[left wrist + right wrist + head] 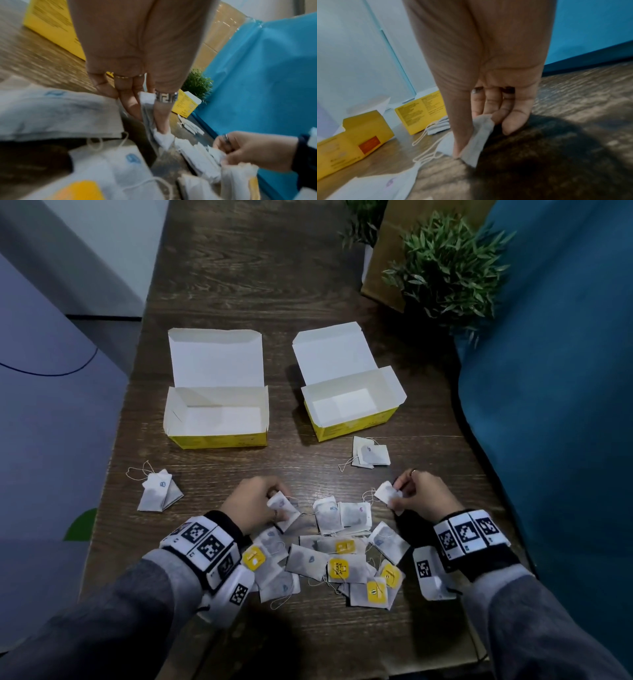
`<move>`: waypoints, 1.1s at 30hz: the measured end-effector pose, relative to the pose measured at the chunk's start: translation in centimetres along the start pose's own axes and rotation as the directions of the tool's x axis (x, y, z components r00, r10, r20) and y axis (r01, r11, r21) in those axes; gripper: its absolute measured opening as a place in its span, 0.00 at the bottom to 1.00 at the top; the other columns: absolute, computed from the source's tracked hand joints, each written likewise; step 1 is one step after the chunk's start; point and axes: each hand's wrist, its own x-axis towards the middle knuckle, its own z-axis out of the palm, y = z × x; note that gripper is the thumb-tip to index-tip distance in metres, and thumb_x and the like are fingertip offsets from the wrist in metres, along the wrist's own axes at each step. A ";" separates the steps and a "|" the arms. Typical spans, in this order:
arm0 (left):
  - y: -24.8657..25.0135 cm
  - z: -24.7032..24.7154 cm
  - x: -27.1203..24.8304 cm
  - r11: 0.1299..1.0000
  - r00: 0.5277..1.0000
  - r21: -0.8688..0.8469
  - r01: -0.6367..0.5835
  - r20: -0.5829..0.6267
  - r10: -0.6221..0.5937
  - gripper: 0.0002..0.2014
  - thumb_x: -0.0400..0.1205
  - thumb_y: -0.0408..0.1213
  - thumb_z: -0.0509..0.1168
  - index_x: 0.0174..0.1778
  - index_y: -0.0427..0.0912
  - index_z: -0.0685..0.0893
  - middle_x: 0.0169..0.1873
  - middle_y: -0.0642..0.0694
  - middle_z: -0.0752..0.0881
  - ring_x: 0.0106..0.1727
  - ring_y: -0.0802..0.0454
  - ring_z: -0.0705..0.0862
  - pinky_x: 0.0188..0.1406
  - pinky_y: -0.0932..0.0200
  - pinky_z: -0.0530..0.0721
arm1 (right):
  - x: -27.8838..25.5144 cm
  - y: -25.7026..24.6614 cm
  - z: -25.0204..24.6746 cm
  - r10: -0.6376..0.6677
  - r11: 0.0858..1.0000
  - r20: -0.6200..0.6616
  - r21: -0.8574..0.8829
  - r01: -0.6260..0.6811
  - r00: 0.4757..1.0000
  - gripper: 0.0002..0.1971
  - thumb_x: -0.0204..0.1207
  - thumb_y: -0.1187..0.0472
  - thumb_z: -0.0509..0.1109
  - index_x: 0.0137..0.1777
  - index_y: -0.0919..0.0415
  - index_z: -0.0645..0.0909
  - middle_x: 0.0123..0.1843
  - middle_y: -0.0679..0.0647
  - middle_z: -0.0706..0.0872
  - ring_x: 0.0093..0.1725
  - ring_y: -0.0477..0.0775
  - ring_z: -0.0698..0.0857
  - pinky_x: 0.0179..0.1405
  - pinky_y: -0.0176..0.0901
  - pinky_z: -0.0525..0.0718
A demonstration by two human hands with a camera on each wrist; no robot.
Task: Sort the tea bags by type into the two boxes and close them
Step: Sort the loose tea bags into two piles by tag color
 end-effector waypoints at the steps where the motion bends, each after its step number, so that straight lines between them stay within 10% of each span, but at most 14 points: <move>1: 0.0 -0.3 0.0 0.998 1.000 -0.067 -0.004 -0.024 0.002 0.12 0.69 0.34 0.76 0.45 0.48 0.82 0.40 0.48 0.84 0.41 0.54 0.80 0.34 0.67 0.75 | -0.2 0.0 -0.1 -0.003 1.000 0.017 0.005 0.003 1.000 0.12 0.61 0.63 0.81 0.38 0.54 0.81 0.35 0.48 0.85 0.37 0.48 0.83 0.33 0.33 0.76; 7: 1.2 -0.8 0.3 0.886 0.992 -0.463 0.006 -0.110 -0.064 0.14 0.68 0.29 0.77 0.44 0.45 0.82 0.32 0.49 0.80 0.32 0.56 0.79 0.32 0.65 0.78 | 0.7 -1.6 -0.7 -0.038 0.814 -0.191 0.563 0.141 0.981 0.12 0.66 0.69 0.79 0.36 0.56 0.78 0.33 0.51 0.81 0.29 0.41 0.82 0.28 0.31 0.81; 13: 3.8 -0.1 1.5 0.764 0.995 -0.645 0.022 -0.062 -0.082 0.18 0.70 0.23 0.74 0.54 0.33 0.77 0.38 0.40 0.86 0.21 0.59 0.84 0.21 0.70 0.81 | 2.1 -3.5 -0.3 -0.018 0.924 -0.437 0.335 0.182 0.899 0.08 0.71 0.60 0.76 0.46 0.52 0.81 0.51 0.53 0.83 0.47 0.49 0.83 0.55 0.42 0.81; 19: 6.1 1.4 3.1 0.779 0.999 -0.627 0.010 -0.024 -0.033 0.25 0.66 0.23 0.77 0.54 0.43 0.75 0.38 0.47 0.86 0.31 0.58 0.85 0.30 0.65 0.83 | -0.8 -6.1 0.6 -0.328 0.813 0.068 0.528 0.245 0.942 0.06 0.75 0.60 0.72 0.50 0.57 0.83 0.42 0.49 0.84 0.39 0.38 0.82 0.40 0.25 0.77; 23: 6.9 2.1 3.7 0.790 1.000 -0.613 -0.006 0.019 0.023 0.27 0.68 0.23 0.75 0.58 0.44 0.74 0.47 0.43 0.84 0.36 0.53 0.84 0.38 0.61 0.83 | -0.4 -5.3 1.0 -0.332 0.816 0.023 0.509 0.274 0.943 0.02 0.74 0.66 0.72 0.42 0.61 0.81 0.35 0.51 0.82 0.26 0.33 0.79 0.28 0.23 0.75; 29: 7.1 4.0 3.6 0.988 0.991 -0.146 -0.057 0.111 0.074 0.22 0.71 0.37 0.74 0.59 0.46 0.74 0.47 0.52 0.83 0.46 0.52 0.81 0.55 0.49 0.81 | 1.8 -1.5 0.2 0.042 0.809 -0.279 0.573 0.132 0.959 0.09 0.74 0.63 0.72 0.35 0.54 0.78 0.35 0.51 0.83 0.33 0.47 0.83 0.34 0.39 0.81; 33: 8.2 5.7 3.4 0.886 0.959 0.377 -0.271 0.185 0.215 0.26 0.73 0.47 0.70 0.65 0.48 0.69 0.55 0.48 0.83 0.63 0.47 0.74 0.63 0.43 0.64 | 2.9 0.3 0.3 0.133 0.882 -0.355 0.468 0.053 0.925 0.06 0.73 0.57 0.74 0.44 0.55 0.78 0.52 0.57 0.85 0.52 0.56 0.85 0.58 0.53 0.83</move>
